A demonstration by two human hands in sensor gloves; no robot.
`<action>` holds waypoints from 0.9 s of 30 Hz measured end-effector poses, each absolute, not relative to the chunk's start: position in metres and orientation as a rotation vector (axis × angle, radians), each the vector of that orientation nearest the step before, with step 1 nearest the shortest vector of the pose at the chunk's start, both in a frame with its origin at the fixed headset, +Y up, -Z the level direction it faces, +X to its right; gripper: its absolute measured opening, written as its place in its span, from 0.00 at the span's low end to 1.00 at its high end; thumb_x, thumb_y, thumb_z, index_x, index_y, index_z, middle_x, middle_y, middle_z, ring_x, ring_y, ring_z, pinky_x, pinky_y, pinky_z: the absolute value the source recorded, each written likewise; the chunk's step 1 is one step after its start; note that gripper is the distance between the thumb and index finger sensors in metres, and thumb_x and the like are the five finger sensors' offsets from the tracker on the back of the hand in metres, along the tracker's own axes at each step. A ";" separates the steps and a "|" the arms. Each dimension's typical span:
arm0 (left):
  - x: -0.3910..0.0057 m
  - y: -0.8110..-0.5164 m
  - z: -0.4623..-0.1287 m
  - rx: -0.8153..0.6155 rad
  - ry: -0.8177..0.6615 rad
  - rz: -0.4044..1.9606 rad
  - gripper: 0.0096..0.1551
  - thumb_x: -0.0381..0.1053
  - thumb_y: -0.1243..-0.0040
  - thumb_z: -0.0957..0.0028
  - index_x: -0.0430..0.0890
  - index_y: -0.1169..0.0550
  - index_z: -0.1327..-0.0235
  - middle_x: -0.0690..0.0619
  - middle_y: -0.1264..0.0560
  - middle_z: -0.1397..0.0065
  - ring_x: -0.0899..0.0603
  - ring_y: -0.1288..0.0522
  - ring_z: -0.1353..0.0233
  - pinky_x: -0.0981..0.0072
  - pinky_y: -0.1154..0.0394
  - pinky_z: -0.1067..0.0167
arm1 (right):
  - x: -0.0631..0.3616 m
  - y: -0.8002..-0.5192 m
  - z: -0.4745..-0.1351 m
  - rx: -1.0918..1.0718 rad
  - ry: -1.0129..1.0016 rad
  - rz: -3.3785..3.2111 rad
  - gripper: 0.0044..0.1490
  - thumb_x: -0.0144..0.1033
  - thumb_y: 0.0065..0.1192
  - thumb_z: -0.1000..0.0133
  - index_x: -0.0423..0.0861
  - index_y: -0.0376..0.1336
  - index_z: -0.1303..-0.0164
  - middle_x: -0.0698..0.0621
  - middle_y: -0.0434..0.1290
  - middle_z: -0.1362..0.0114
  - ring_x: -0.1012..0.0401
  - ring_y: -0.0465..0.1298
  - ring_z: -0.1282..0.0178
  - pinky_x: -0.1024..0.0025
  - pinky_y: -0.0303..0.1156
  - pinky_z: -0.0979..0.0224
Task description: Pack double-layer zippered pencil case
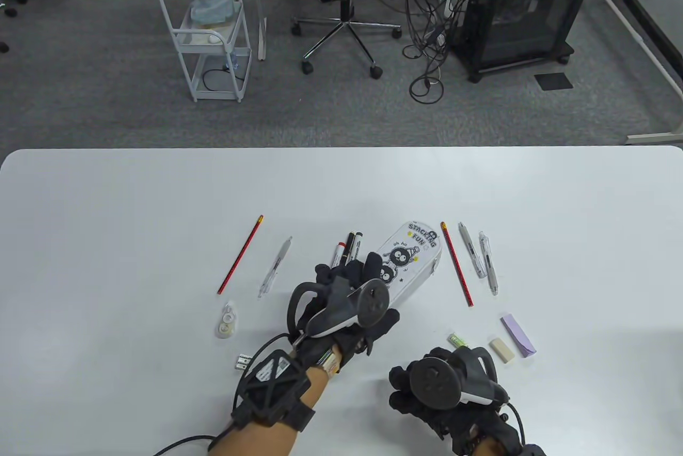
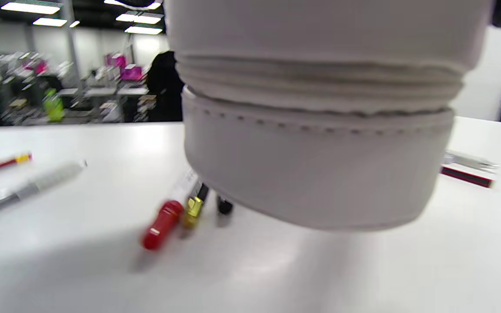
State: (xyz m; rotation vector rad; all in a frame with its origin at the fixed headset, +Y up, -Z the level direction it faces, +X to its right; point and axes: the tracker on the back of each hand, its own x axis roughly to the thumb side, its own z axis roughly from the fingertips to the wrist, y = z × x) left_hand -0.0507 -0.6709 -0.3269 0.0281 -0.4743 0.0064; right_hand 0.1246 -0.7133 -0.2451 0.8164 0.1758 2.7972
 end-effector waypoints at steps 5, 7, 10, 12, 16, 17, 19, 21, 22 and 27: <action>-0.094 -0.681 -0.276 0.068 -0.630 -0.049 0.57 0.81 0.49 0.56 0.50 0.52 0.24 0.38 0.39 0.20 0.32 0.30 0.25 0.31 0.41 0.27 | 0.144 -0.707 -0.250 0.693 0.105 2.779 0.39 0.59 0.58 0.51 0.46 0.70 0.37 0.52 0.83 0.47 0.52 0.81 0.46 0.46 0.63 0.28; -0.108 -0.692 -0.260 0.063 -0.662 -0.059 0.57 0.80 0.49 0.56 0.50 0.50 0.24 0.38 0.39 0.20 0.32 0.30 0.25 0.32 0.40 0.27 | 0.151 -0.707 -0.253 0.646 0.098 2.771 0.40 0.59 0.58 0.51 0.45 0.70 0.37 0.52 0.83 0.46 0.52 0.81 0.46 0.46 0.63 0.28; -0.126 -0.704 -0.242 0.041 -0.704 -0.049 0.56 0.80 0.48 0.56 0.51 0.49 0.24 0.38 0.38 0.20 0.32 0.29 0.25 0.32 0.40 0.27 | 0.158 -0.711 -0.258 0.574 0.100 2.770 0.39 0.59 0.58 0.50 0.45 0.70 0.37 0.52 0.83 0.46 0.52 0.81 0.45 0.46 0.63 0.28; -0.134 -0.712 -0.236 0.017 -0.719 -0.033 0.56 0.80 0.48 0.56 0.51 0.48 0.24 0.38 0.38 0.20 0.32 0.28 0.25 0.32 0.39 0.28 | 0.160 -0.714 -0.260 0.457 0.003 2.817 0.41 0.58 0.57 0.50 0.44 0.67 0.34 0.50 0.82 0.43 0.50 0.80 0.43 0.46 0.63 0.28; -0.136 -0.723 -0.235 -0.047 -0.728 -0.023 0.54 0.80 0.46 0.56 0.53 0.46 0.24 0.37 0.38 0.20 0.31 0.29 0.26 0.33 0.38 0.28 | 0.155 -0.717 -0.261 0.336 -0.124 2.948 0.39 0.54 0.59 0.49 0.44 0.66 0.33 0.51 0.81 0.41 0.51 0.80 0.42 0.46 0.64 0.29; -0.136 -0.727 -0.237 -0.064 -0.723 -0.030 0.54 0.79 0.47 0.56 0.53 0.46 0.24 0.37 0.38 0.20 0.31 0.29 0.26 0.33 0.38 0.29 | 0.152 -0.718 -0.260 0.325 -0.129 2.973 0.38 0.52 0.60 0.49 0.43 0.66 0.32 0.50 0.81 0.40 0.51 0.80 0.41 0.46 0.64 0.29; -0.137 -0.730 -0.240 -0.082 -0.723 -0.007 0.53 0.80 0.48 0.56 0.54 0.47 0.24 0.37 0.38 0.20 0.31 0.29 0.25 0.33 0.37 0.29 | 0.148 -0.719 -0.260 0.316 -0.126 3.008 0.36 0.47 0.61 0.49 0.43 0.66 0.33 0.50 0.81 0.40 0.50 0.80 0.41 0.46 0.64 0.29; -0.138 -0.737 -0.246 -0.154 -0.697 0.018 0.53 0.80 0.51 0.55 0.54 0.48 0.23 0.37 0.40 0.19 0.31 0.30 0.25 0.34 0.38 0.29 | 0.141 -0.720 -0.258 0.330 -0.105 3.057 0.36 0.45 0.62 0.50 0.43 0.66 0.33 0.50 0.81 0.39 0.50 0.80 0.41 0.46 0.64 0.29; -0.139 -0.739 -0.246 -0.172 -0.699 0.039 0.53 0.80 0.52 0.54 0.54 0.50 0.23 0.37 0.41 0.19 0.31 0.32 0.24 0.34 0.39 0.28 | 0.138 -0.722 -0.257 0.337 -0.095 3.066 0.36 0.44 0.63 0.50 0.43 0.66 0.33 0.50 0.81 0.39 0.50 0.80 0.40 0.45 0.64 0.29; -0.135 -0.748 -0.249 -0.248 -0.666 0.028 0.55 0.82 0.57 0.53 0.53 0.57 0.24 0.38 0.48 0.17 0.29 0.38 0.20 0.32 0.42 0.27 | 0.112 -0.739 -0.254 0.383 0.056 2.998 0.62 0.66 0.63 0.60 0.34 0.57 0.25 0.40 0.72 0.28 0.42 0.71 0.32 0.40 0.54 0.26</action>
